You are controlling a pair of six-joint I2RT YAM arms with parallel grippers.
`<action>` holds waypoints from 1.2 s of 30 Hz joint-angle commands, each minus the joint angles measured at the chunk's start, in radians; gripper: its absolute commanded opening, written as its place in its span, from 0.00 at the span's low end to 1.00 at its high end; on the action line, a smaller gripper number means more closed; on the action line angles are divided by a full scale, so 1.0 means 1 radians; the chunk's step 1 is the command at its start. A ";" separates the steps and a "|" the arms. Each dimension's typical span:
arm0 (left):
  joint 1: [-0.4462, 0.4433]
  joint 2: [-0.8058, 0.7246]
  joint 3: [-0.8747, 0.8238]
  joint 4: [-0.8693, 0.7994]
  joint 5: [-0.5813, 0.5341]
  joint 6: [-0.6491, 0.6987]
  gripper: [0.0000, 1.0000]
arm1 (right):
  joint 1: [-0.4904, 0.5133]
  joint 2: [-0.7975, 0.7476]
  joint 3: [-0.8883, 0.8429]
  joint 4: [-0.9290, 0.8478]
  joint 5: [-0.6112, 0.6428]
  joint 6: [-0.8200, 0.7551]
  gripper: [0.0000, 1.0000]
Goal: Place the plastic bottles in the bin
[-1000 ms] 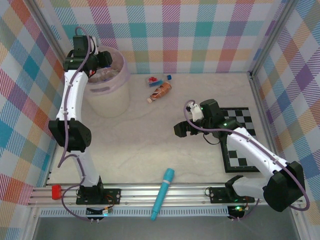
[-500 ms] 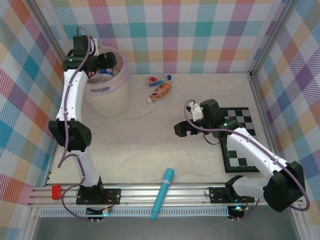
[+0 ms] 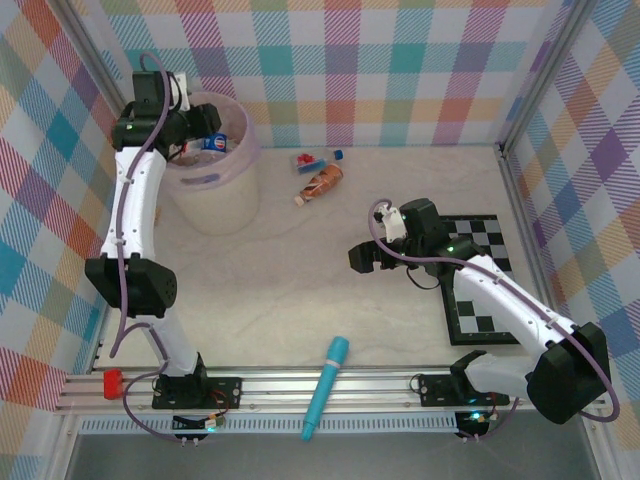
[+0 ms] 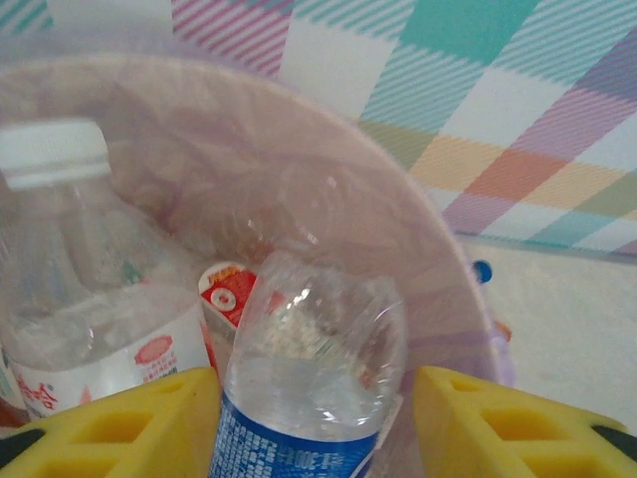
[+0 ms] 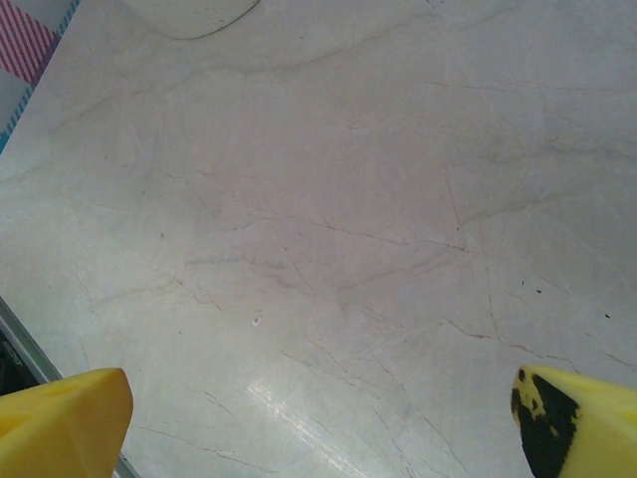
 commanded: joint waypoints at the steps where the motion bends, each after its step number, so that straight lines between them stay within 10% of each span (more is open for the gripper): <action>1: -0.005 -0.005 -0.058 0.021 0.019 -0.002 0.52 | 0.000 -0.024 -0.018 -0.013 0.011 0.008 0.98; 13: -0.001 -0.067 -0.092 -0.001 -0.039 0.036 0.50 | 0.000 0.036 0.076 -0.016 0.076 0.040 1.00; 20: -0.001 -0.057 0.097 -0.122 -0.015 0.077 0.79 | 0.000 0.201 0.225 -0.057 0.159 0.161 0.99; 26: -0.020 -0.191 0.033 -0.119 -0.040 0.083 0.84 | -0.001 0.297 0.309 -0.082 0.216 0.205 0.99; 36: -0.465 -0.391 -0.184 -0.047 -0.241 0.175 0.84 | -0.003 0.160 0.154 0.022 0.182 0.177 0.99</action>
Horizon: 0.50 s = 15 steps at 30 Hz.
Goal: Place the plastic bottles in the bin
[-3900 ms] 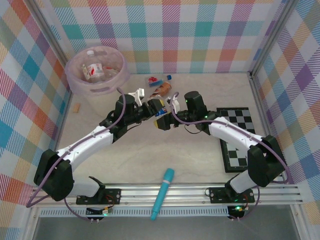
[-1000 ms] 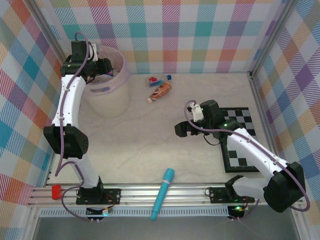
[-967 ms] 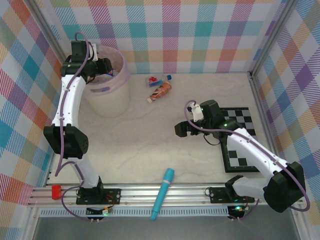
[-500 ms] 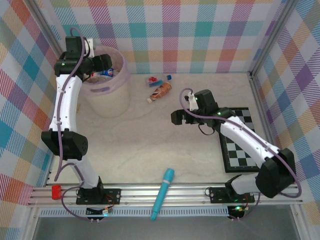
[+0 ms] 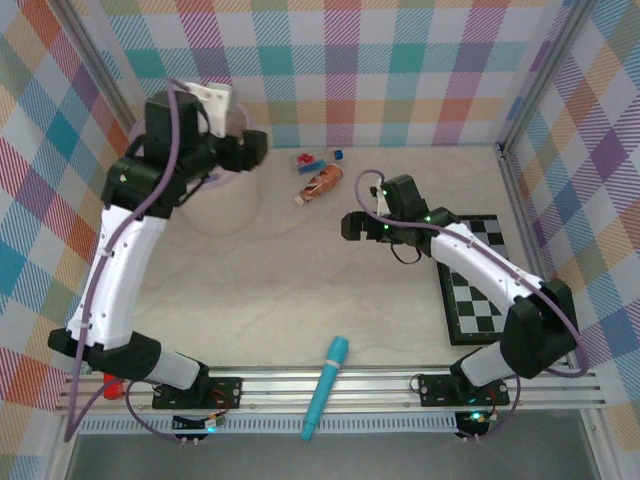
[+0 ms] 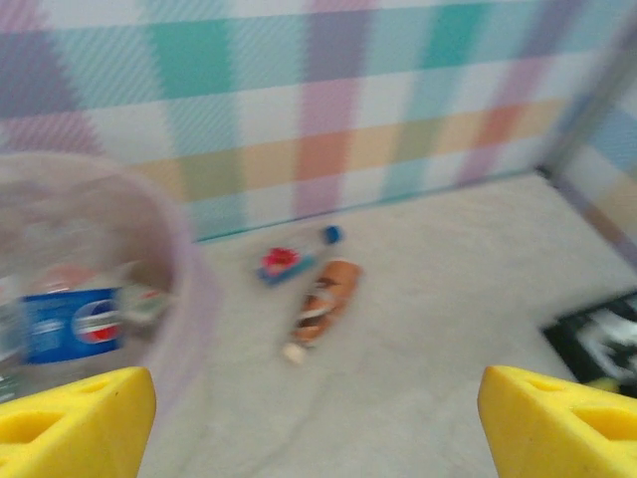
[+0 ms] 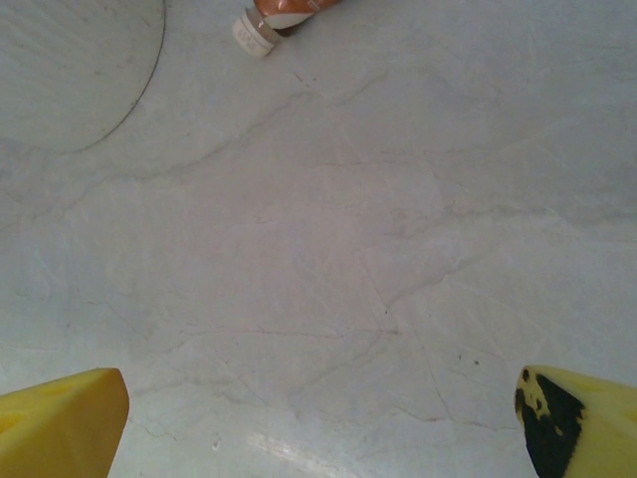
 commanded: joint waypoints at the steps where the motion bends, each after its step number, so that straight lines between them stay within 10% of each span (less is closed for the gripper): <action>1: -0.089 0.018 -0.067 0.039 -0.095 0.053 0.84 | -0.006 -0.094 -0.059 0.025 0.007 -0.007 0.99; 15: -0.130 0.409 -0.134 0.256 -0.015 0.064 0.88 | -0.077 -0.317 -0.291 0.037 0.023 0.066 1.00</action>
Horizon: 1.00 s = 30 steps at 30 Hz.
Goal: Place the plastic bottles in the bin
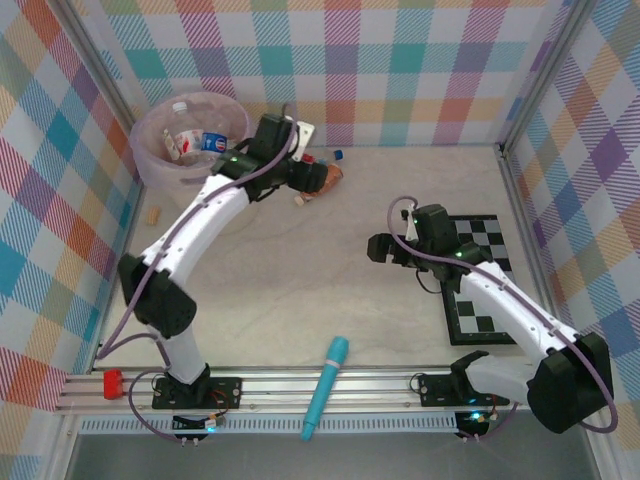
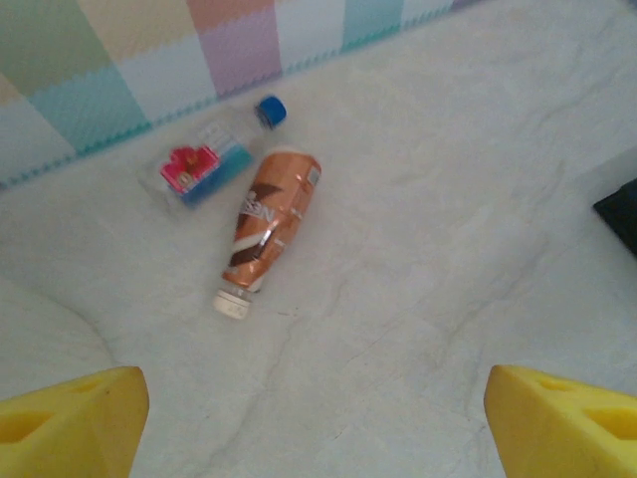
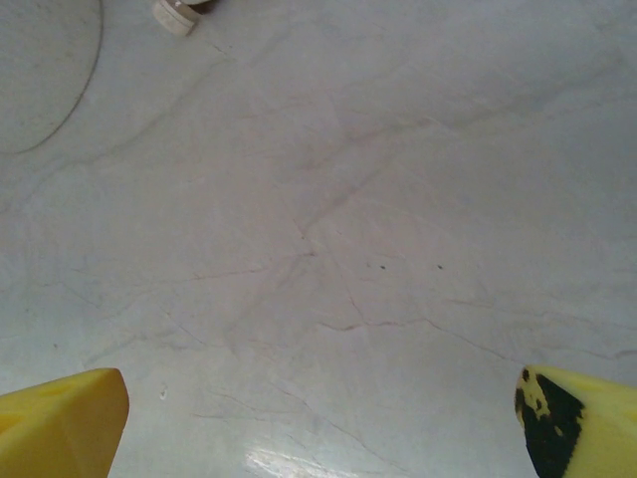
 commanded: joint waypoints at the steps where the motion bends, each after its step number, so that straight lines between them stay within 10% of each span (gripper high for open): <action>1: -0.007 0.097 0.010 0.082 0.024 0.022 0.89 | -0.004 -0.038 -0.007 0.012 -0.007 0.016 0.99; 30: 0.110 0.742 0.402 0.233 -0.029 -0.132 0.92 | -0.005 -0.134 -0.003 -0.142 -0.035 -0.085 1.00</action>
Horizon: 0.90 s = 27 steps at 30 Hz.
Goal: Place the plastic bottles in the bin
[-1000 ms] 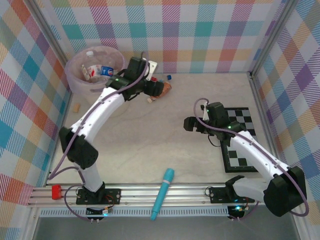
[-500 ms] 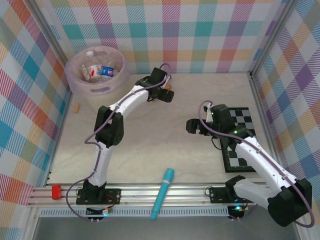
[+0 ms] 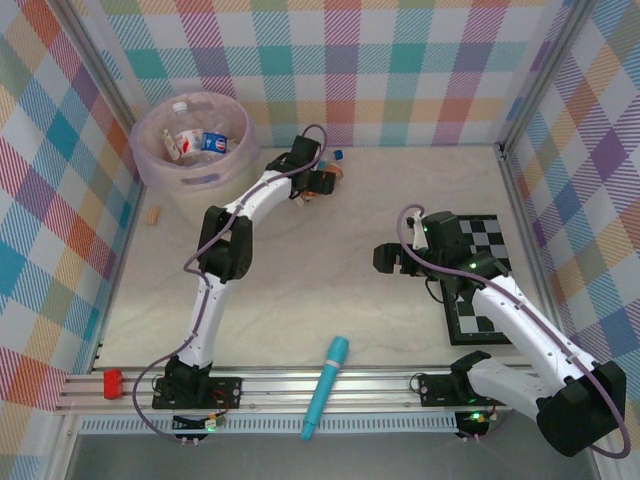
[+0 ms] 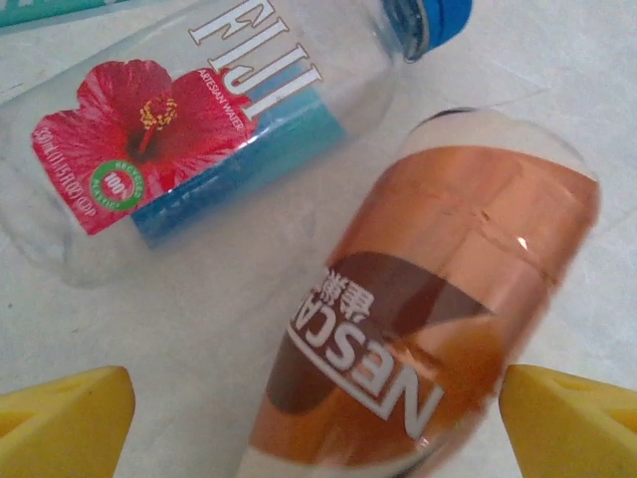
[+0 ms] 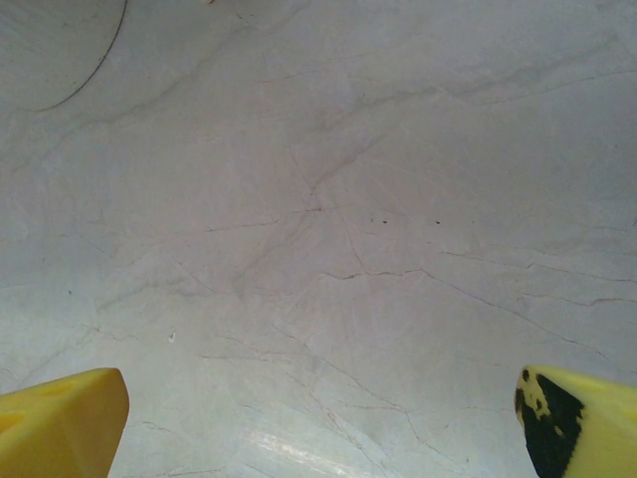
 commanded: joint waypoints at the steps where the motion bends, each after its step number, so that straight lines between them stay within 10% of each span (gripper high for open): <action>1: 0.011 0.047 0.066 -0.050 -0.004 -0.046 0.90 | -0.005 -0.009 0.005 -0.023 -0.009 -0.026 0.99; 15: 0.011 -0.001 0.024 -0.087 -0.009 -0.061 0.56 | -0.005 0.023 -0.008 -0.008 -0.030 -0.055 0.99; 27: -0.036 -0.251 -0.040 -0.134 0.075 -0.056 0.52 | -0.005 0.073 -0.008 0.021 -0.039 -0.068 0.99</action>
